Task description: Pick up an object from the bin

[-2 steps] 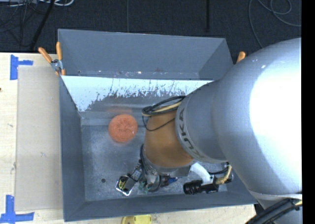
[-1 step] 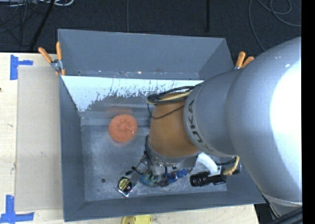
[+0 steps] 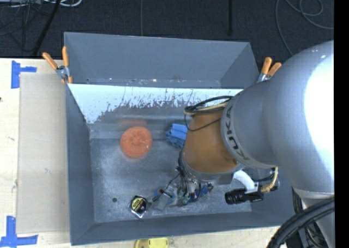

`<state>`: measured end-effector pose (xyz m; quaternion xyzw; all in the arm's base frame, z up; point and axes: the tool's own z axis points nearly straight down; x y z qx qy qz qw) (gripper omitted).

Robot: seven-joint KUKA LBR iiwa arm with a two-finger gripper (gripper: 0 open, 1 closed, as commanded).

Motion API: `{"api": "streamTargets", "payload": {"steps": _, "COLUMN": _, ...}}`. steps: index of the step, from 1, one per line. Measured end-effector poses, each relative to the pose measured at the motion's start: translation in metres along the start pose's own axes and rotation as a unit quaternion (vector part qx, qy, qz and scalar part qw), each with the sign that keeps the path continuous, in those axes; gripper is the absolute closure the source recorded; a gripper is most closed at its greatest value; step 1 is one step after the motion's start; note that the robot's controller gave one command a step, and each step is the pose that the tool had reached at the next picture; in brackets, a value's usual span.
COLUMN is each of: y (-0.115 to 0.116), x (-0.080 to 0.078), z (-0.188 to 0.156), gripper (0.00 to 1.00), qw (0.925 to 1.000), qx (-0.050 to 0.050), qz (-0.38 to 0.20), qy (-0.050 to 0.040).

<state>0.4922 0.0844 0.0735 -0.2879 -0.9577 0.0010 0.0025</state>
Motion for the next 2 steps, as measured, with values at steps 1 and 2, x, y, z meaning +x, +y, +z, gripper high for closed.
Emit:
{"api": "streamTargets", "payload": {"steps": 1, "y": -0.0002, "x": -0.0016, "z": -0.0017, "gripper": 1.00, "qw": 1.0000, "qx": -0.001, "qz": 0.001, "qy": -0.0011}}
{"api": "streamTargets", "payload": {"steps": 2, "y": -0.0002, "x": -0.0016, "z": -0.0017, "gripper": 1.00, "qw": 1.0000, "qx": -0.001, "qz": 0.002, "qy": -0.0010}}
